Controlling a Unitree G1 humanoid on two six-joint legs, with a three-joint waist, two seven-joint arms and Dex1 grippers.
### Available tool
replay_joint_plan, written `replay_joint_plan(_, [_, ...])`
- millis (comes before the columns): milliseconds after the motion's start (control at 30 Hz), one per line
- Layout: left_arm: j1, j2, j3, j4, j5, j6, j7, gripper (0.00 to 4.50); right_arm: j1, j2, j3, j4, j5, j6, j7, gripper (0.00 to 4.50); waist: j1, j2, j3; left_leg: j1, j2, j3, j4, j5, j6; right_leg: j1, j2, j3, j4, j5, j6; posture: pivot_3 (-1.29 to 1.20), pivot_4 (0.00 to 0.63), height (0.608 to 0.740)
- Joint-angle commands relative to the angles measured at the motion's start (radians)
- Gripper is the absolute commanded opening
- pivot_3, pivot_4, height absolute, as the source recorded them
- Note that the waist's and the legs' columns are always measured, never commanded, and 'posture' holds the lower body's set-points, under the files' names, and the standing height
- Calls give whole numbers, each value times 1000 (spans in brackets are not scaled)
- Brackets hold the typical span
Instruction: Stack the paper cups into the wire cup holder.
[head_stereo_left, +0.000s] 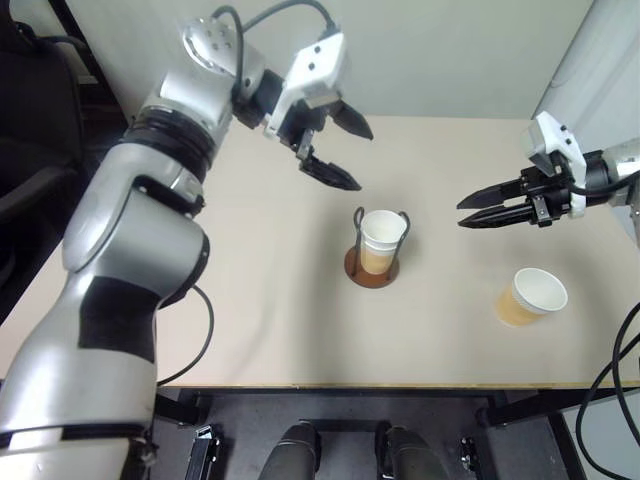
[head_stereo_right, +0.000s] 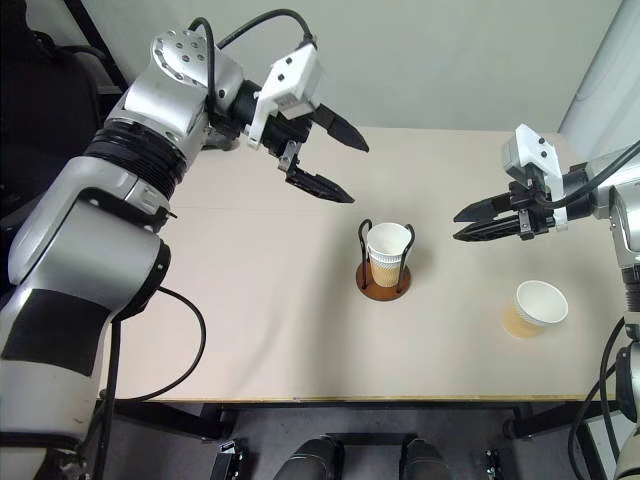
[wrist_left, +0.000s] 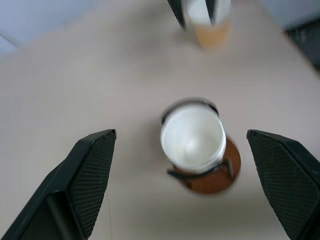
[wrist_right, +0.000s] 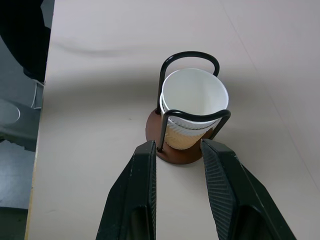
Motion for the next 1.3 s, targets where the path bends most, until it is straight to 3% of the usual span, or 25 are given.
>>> replay_joint_plan(33, [22, 4, 45, -92, -77, 90, -33, 4481, 15, -50, -20, -40, -5, -8, 13, 1382, 1, 0, 0, 0, 0, 0, 0, 0, 0, 0, 0, 0, 0, 0, 0, 0, 150, 740])
replay_joint_plan(300, [84, 42, -34, -240, -163, 152, -33, 4481, 139, -186, 27, -82, -31, -140, 19, 1382, 5, 0, 0, 0, -2, -1, -1, 2, -5, 1, -1, 0, 1, -3, 3, 0, 150, 740])
replay_joint_plan(667, [85, 34, -61, -247, -182, 131, -33, 4481, 146, -280, 95, 124, -157, -396, 19, 1382, 4, 0, 0, 2, -2, -1, 2, 0, 2, 3, -1, 1, 1, -4, 8, 0, 150, 740])
replay_joint_plan(1300, [93, 46, -69, -263, -180, 121, -33, 4481, 121, -296, 193, 191, -178, -505, 19, 1382, 2, 1, 0, 2, -2, -1, 0, -2, 4, 3, -2, 2, -1, -3, 7, 0, 150, 740])
